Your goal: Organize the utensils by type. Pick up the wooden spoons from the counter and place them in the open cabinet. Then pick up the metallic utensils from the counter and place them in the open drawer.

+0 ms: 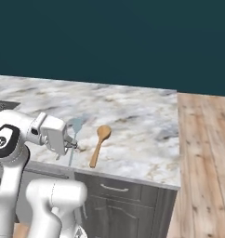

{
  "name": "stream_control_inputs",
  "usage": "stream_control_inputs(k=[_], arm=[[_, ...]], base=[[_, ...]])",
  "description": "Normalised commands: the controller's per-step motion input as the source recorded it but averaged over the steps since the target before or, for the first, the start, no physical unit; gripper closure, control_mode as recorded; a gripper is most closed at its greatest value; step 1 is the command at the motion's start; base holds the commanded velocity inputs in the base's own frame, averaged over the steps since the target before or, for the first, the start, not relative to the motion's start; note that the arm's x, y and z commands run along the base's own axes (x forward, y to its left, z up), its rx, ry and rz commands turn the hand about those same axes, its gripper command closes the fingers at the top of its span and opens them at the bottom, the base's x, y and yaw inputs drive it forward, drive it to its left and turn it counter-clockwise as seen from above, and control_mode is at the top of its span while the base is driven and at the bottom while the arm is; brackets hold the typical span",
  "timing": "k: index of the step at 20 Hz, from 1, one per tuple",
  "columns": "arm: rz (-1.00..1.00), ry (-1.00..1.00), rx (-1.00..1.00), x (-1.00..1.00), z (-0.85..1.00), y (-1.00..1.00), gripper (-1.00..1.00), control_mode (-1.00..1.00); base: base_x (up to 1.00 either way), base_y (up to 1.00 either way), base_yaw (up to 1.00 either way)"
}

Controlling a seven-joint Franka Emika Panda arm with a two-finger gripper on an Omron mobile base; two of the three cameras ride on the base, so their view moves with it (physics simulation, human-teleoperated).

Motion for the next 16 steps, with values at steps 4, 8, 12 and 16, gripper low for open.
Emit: stream_control_inputs(k=[4, 8, 12, 16], arm=[[0.00, 0.00, 0.00, 0.00, 0.00, 0.00, 1.00, 1.00], [0.00, 0.00, 0.00, 0.00, 0.00, 0.00, 1.00, 1.00], [0.00, 0.00, 0.00, 0.00, 0.00, 0.00, 1.00, 1.00], [0.00, 0.00, 0.00, 0.00, 0.00, 0.00, 1.00, 1.00]], base=[[-0.56, -0.04, 0.17], [-0.24, 0.00, 0.33], [-0.06, -0.03, 0.48], [-0.01, -0.10, 0.54]])
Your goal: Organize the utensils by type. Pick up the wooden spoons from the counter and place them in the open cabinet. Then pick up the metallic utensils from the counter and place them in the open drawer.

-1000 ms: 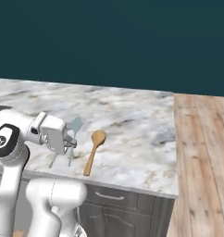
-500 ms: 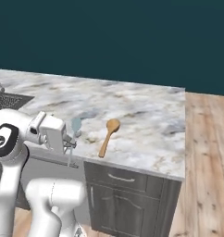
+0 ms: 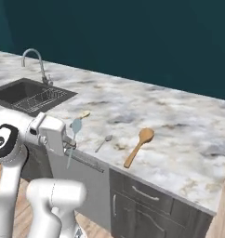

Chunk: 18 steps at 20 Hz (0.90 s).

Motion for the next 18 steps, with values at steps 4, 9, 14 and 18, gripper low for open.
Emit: stream_control_inputs(k=[4, 9, 14, 18], arm=[[0.00, 0.00, 0.00, 0.00, 0.00, 0.00, 1.00, 1.00], [0.00, 0.00, 0.00, 0.00, 0.00, 0.00, 1.00, 1.00], [0.00, 0.00, 0.00, 0.00, 0.00, 0.00, 1.00, 1.00], [0.00, 0.00, 0.00, 0.00, 0.00, 0.00, 1.00, 1.00]], base=[[0.00, -0.18, 0.58], [0.00, -0.11, 0.59], [0.00, -0.11, 0.57], [0.00, -0.11, 0.53]])
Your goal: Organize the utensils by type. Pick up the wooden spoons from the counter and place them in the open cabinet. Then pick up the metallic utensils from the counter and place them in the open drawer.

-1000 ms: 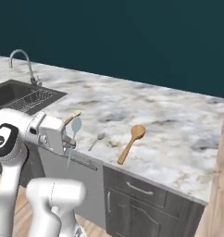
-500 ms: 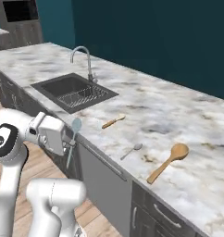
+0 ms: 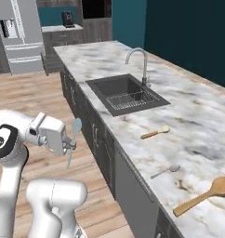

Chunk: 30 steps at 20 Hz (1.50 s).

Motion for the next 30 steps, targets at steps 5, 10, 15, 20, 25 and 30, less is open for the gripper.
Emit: stream_control_inputs(k=[5, 10, 15, 20, 25, 30], arm=[[0.00, 0.00, 0.00, 0.00, 0.00, 0.00, 1.00, 1.00], [0.00, 0.00, 0.00, 0.00, 0.00, 0.00, 1.00, 1.00], [0.00, 0.00, 0.00, 0.00, 0.00, 0.00, 1.00, 1.00], [0.00, 0.00, 0.00, 0.00, 0.00, 0.00, 1.00, 1.00], [0.00, 0.00, 0.00, 0.00, 0.00, 0.00, 1.00, 1.00], [0.00, 0.00, 0.00, 0.00, 0.00, 0.00, 1.00, 1.00]], base=[[0.00, -0.19, 0.52], [0.00, -0.23, 0.49], [0.00, -0.31, 0.44], [0.00, -0.41, 0.40], [0.00, -0.42, 0.38], [0.27, -0.36, 0.29]])
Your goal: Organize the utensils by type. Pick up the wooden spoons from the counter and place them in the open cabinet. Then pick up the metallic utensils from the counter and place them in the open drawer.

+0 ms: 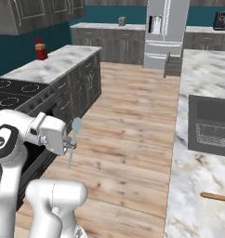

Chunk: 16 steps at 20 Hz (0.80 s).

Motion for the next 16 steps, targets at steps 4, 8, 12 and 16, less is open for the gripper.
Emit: stream_control_inputs(k=[4, 8, 12, 16], arm=[[0.00, 0.00, 0.00, 0.00, 0.00, 0.00, 1.00, 1.00], [0.00, 0.00, 0.00, 0.00, 0.00, 0.00, 1.00, 1.00], [0.00, 0.00, 0.00, 0.00, 0.00, 0.00, 1.00, 1.00], [0.00, 0.00, 0.00, 0.00, 0.00, 0.00, 1.00, 1.00]], base=[[0.73, -0.19, 0.13], [0.85, -0.20, 0.06], [0.76, -0.27, 0.03], [0.72, -0.22, 0.01]])
